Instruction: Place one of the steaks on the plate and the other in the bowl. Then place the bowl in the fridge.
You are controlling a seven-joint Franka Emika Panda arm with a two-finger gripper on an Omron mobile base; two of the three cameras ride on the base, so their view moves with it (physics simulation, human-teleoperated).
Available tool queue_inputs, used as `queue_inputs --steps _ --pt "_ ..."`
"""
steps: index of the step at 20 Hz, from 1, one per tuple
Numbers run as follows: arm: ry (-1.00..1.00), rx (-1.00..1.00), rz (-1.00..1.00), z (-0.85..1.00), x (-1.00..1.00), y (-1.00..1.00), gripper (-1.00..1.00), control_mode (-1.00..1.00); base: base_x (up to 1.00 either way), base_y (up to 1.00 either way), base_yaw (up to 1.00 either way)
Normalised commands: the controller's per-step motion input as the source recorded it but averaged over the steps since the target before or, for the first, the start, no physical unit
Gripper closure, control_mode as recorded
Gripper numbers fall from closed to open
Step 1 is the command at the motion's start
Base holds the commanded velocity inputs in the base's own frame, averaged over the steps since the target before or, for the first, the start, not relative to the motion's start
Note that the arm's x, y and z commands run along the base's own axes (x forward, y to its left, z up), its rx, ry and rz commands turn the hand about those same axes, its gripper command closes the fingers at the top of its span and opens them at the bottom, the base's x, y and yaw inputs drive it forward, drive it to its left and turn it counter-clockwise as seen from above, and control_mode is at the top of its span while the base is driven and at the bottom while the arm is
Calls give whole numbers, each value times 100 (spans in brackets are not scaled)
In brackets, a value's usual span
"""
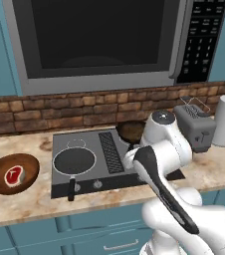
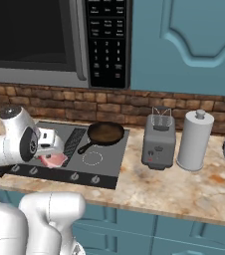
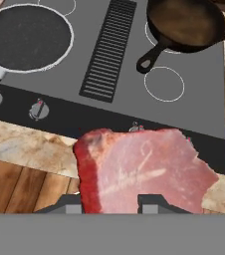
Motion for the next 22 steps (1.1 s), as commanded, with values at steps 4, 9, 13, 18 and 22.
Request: queue_inputs --steps 4,9,13,18,22 --pt "0 1 3 6 -31 -46 100 -100 0 0 0" --pt "0 0 0 0 -21 -21 100 -100 0 0 0" --pt "0 0 0 0 -6 -1 100 100 -33 -2 0" --pt "0 0 0 0 0 0 100 100 -68 0 0" --pt "0 0 0 0 0 0 100 100 -39 24 1"
